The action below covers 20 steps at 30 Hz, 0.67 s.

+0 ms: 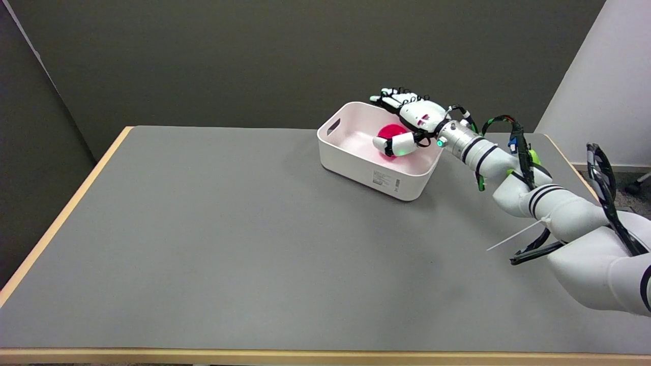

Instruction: Place the red apple into the white box.

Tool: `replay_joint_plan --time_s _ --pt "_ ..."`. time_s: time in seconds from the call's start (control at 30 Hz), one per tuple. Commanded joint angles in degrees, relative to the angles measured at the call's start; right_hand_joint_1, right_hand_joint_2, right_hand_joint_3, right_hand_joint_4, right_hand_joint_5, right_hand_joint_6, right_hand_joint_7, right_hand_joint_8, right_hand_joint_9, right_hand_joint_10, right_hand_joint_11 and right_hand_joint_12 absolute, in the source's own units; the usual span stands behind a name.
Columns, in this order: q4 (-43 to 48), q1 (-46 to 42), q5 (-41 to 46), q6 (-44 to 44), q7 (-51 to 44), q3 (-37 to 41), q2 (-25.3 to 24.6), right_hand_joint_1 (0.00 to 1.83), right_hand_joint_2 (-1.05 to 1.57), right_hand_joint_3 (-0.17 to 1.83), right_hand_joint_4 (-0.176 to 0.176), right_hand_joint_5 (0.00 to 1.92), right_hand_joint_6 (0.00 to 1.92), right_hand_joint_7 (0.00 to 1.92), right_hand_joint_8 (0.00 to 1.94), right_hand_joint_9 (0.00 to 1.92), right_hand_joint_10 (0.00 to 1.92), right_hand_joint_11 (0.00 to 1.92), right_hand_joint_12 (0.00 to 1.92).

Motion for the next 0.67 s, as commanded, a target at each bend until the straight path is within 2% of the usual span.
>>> replay_joint_plan --time_s 0.03,0.13,0.33,0.47,0.57,0.67 --pt "2.6 -1.7 0.4 -2.2 7.6 1.1 0.4 0.25 0.56 0.88 0.056 0.00 0.03 0.00 0.00 0.00 0.00 0.00 0.53" --pt "5.6 -3.9 2.2 -0.9 7.8 4.1 1.2 0.26 0.62 0.74 0.053 0.00 0.00 0.00 0.00 0.00 0.00 0.00 0.47" --pt "17.9 -13.6 12.0 2.2 7.4 12.4 6.2 0.22 0.63 0.80 0.042 0.00 0.02 0.00 0.00 0.00 0.00 0.00 0.41" --pt "29.3 -24.8 18.5 2.8 6.7 19.9 9.6 0.23 0.68 0.76 0.048 0.00 0.08 0.00 0.00 0.00 0.00 0.00 0.42" --pt "38.1 -33.0 20.9 2.8 2.9 27.1 10.8 0.22 0.61 0.92 0.042 0.01 0.11 0.00 0.00 0.00 0.00 0.00 0.46" --pt "44.3 -40.2 22.6 3.4 1.5 32.8 10.4 0.21 0.62 0.94 0.048 0.02 0.15 0.00 0.00 0.00 0.00 0.00 0.53"
